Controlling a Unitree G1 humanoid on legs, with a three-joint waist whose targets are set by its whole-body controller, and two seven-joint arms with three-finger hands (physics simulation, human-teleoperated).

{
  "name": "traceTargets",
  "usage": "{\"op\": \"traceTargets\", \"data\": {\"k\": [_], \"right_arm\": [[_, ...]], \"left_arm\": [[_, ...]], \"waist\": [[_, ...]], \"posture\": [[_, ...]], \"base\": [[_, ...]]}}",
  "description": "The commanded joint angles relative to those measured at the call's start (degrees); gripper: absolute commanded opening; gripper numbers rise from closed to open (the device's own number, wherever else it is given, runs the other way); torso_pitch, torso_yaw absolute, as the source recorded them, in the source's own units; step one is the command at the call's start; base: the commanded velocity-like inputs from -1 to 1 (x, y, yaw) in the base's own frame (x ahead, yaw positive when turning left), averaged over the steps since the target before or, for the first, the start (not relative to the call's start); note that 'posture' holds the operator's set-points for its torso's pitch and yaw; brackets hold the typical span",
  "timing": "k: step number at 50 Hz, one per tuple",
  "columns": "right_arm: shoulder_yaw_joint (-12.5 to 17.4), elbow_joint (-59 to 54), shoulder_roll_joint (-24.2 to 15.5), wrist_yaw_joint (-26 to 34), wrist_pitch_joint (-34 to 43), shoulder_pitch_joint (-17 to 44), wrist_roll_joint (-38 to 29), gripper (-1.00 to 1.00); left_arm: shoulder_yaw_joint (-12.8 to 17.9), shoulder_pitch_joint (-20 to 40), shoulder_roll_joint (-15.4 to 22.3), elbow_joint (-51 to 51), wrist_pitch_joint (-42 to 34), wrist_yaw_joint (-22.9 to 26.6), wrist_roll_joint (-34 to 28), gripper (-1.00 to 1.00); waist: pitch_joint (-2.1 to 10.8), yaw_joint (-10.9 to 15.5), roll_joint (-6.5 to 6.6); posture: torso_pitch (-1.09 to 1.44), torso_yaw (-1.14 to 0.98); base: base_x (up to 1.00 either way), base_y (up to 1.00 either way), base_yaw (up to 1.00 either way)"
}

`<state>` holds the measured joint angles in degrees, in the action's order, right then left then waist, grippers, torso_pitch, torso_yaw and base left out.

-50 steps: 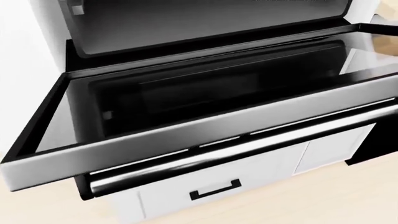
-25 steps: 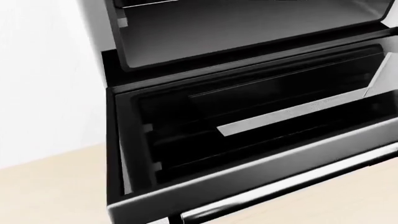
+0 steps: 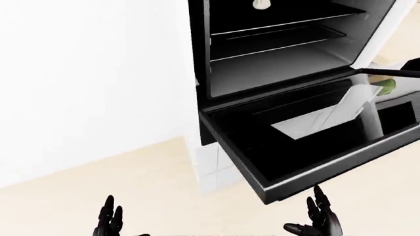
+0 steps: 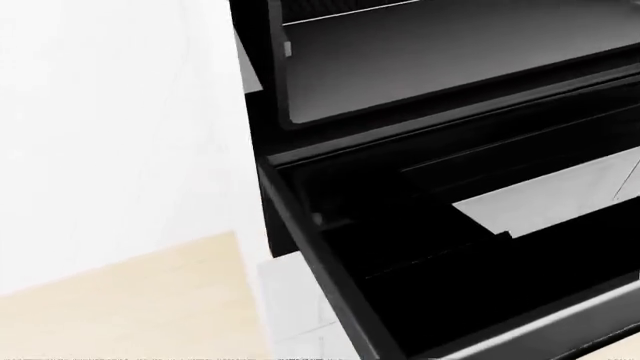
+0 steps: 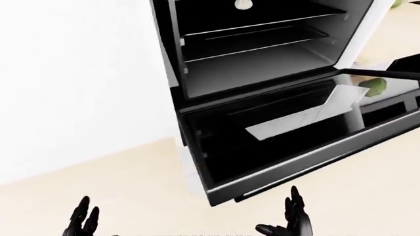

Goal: Close the oven door.

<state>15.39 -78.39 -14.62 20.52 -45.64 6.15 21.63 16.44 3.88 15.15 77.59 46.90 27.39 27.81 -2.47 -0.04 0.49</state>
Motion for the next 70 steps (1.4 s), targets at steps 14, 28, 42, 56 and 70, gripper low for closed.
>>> {"op": "traceTargets", "data": {"k": [14,28,42,56,70], "right_arm": [[0.5,1.4,-1.2,-0.3,-1.9,0.7,0.8,1.00],[0.4,1.5,-1.2,-0.2,-1.9,0.7,0.7,1.00],[0.6,1.4,-1.2,-0.1,-1.7,1.0,0.9,1.00],[-0.9,0.8,-0.9,-1.9,-5.5,0.4,-2.9,1.00],[1.4,0.2,-0.6,-2.6,-9.4,-0.6,-3.2,1.00]], "left_arm": [[0.1,0.6,0.5,-0.9,1.2,0.5,0.0,1.00],[0.0,0.4,0.4,-1.0,1.3,0.4,0.0,1.00],[-0.1,0.5,0.3,-1.1,1.3,0.3,-0.1,1.00],[-0.1,0.4,0.3,-1.0,1.4,0.4,0.0,1.00],[0.0,0.5,0.3,-0.8,1.4,0.5,-0.2,1.00]], "waist": [[1.10,-1.0,-3.80],[0.66,0.1,0.50],[1.18,-1.0,-3.84],[0.70,-0.1,-2.06],[2.40,-0.2,-1.36]], "posture": [[0.00,0.00],[0.00,0.00],[0.00,0.00],[0.00,0.00],[0.00,0.00]], "base": [[0.00,0.40,0.00],[0.00,0.42,0.00],[0.00,0.43,0.00],[0.00,0.01,0.00],[0.00,0.00,0.00]]}}
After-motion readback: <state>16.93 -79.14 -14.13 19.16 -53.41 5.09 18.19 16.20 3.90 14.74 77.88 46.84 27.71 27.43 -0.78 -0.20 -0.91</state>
